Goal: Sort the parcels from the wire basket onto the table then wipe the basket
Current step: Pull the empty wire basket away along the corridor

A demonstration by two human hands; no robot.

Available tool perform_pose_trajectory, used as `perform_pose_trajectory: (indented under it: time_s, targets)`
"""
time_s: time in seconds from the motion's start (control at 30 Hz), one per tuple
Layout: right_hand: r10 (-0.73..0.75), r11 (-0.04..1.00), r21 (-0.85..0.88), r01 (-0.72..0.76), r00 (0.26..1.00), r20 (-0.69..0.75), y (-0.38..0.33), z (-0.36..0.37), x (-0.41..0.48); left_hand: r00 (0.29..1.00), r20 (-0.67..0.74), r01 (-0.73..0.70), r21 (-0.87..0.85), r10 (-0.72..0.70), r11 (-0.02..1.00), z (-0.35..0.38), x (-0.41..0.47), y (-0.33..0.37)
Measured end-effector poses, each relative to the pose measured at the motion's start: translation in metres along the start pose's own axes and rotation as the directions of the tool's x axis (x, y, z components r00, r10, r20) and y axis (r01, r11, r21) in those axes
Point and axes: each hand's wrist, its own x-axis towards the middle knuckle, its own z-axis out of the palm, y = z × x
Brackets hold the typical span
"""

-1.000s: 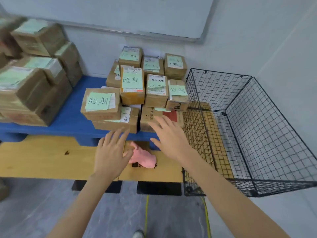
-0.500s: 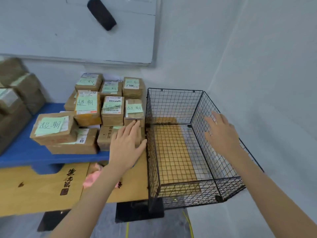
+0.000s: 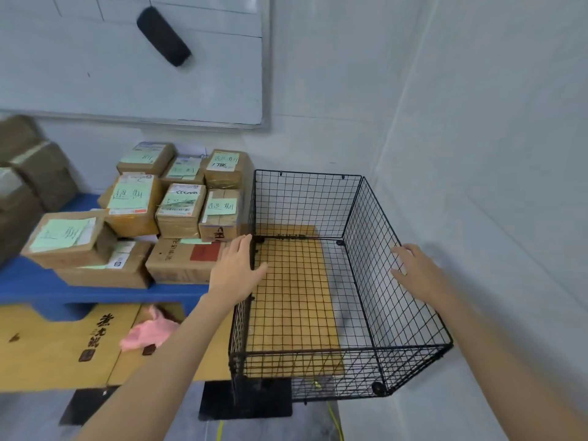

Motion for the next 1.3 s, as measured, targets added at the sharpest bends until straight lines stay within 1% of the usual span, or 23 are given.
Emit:
perform_pose_trajectory:
  time_s: [0.13, 0.27, 0.33, 0.47, 0.6, 0.73, 0.9, 1.0, 1.13, 1.3]
  targets:
    - [0.015, 0.987, 0.162, -0.007, 0.999, -0.048, 0.012, 0.000, 0.010, 0.999, 0.004, 0.037, -0.021, -0.037, 0.999, 0.005, 0.012, 0.001]
    - [0.012, 0.970, 0.243, 0.005, 0.998, -0.068, 0.014, 0.013, 0.017, 0.999, -0.014, 0.029, -0.083, -0.031, 0.996, 0.013, 0.014, -0.005]
    - [0.016, 0.964, 0.265, 0.013, 0.994, -0.107, 0.014, 0.024, 0.021, 0.999, -0.028, 0.020, -0.116, -0.023, 0.993, 0.016, 0.015, -0.008]
    - [0.057, 0.937, 0.348, 0.001, 0.986, -0.157, 0.020, 0.032, 0.026, 0.999, -0.031, 0.018, -0.164, -0.024, 0.986, 0.021, 0.018, -0.013]
    - [0.072, 0.910, 0.414, -0.009, 0.988, -0.138, 0.024, 0.032, 0.030, 0.999, -0.036, 0.021, -0.211, -0.030, 0.977, 0.021, 0.018, -0.012]
    - [0.080, 0.893, 0.451, -0.010, 0.987, -0.137, 0.026, 0.036, 0.032, 0.996, -0.053, 0.052, -0.225, -0.066, 0.973, 0.021, 0.015, -0.009]
    - [0.077, 0.896, 0.445, 0.000, 0.985, -0.156, 0.028, 0.040, 0.034, 0.987, -0.105, 0.102, -0.205, -0.125, 0.973, 0.021, 0.013, -0.010]
    - [0.085, 0.898, 0.440, -0.004, 0.983, -0.165, 0.029, 0.041, 0.033, 0.988, -0.087, 0.110, -0.197, -0.129, 0.974, 0.022, 0.014, -0.012]
    - [0.094, 0.896, 0.443, -0.025, 0.987, -0.134, 0.029, 0.041, 0.030, 0.989, -0.071, 0.113, -0.189, -0.128, 0.976, 0.024, 0.017, -0.012]
    - [0.092, 0.869, 0.493, -0.032, 0.991, -0.097, 0.026, 0.037, 0.026, 0.986, -0.059, 0.138, -0.225, -0.155, 0.965, 0.027, 0.017, -0.015]
